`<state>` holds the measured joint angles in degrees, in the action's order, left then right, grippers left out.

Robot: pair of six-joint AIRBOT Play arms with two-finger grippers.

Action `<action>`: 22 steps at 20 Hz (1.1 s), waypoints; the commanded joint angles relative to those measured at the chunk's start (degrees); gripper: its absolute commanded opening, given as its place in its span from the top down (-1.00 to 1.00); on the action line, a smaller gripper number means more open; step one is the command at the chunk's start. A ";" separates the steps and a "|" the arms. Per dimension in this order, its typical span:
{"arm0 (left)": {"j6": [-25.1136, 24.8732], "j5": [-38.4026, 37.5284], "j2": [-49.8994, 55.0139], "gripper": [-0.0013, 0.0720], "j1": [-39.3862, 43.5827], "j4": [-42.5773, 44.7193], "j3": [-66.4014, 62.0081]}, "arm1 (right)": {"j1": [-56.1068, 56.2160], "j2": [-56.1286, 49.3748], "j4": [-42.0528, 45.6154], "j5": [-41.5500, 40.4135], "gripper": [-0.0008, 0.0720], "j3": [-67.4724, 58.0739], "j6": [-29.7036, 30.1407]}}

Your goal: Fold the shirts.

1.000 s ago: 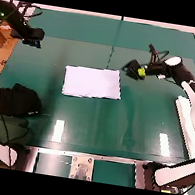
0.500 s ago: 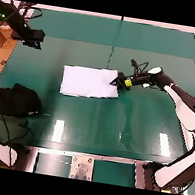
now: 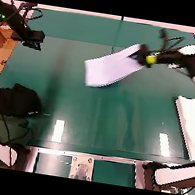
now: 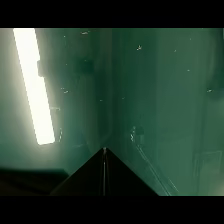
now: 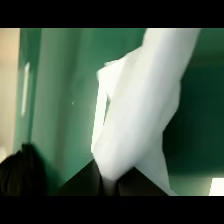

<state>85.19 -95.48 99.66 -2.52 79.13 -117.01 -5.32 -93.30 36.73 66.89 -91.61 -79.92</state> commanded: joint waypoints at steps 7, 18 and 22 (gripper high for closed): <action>-0.15 0.09 0.04 0.91 -0.04 -0.07 0.02 | -37.35 14.67 7.54 5.86 0.94 -0.79 -4.09; -0.13 0.02 0.04 0.91 -0.04 -1.90 0.02 | -55.95 15.82 11.69 14.19 0.94 -0.79 -6.14; -0.17 -0.13 0.04 0.91 -0.02 -2.23 0.02 | -56.28 18.23 24.57 16.61 0.94 0.17 -14.71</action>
<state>85.03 -95.48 99.66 -2.52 77.36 -117.01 -60.77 -76.29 53.12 80.99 -92.03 -88.82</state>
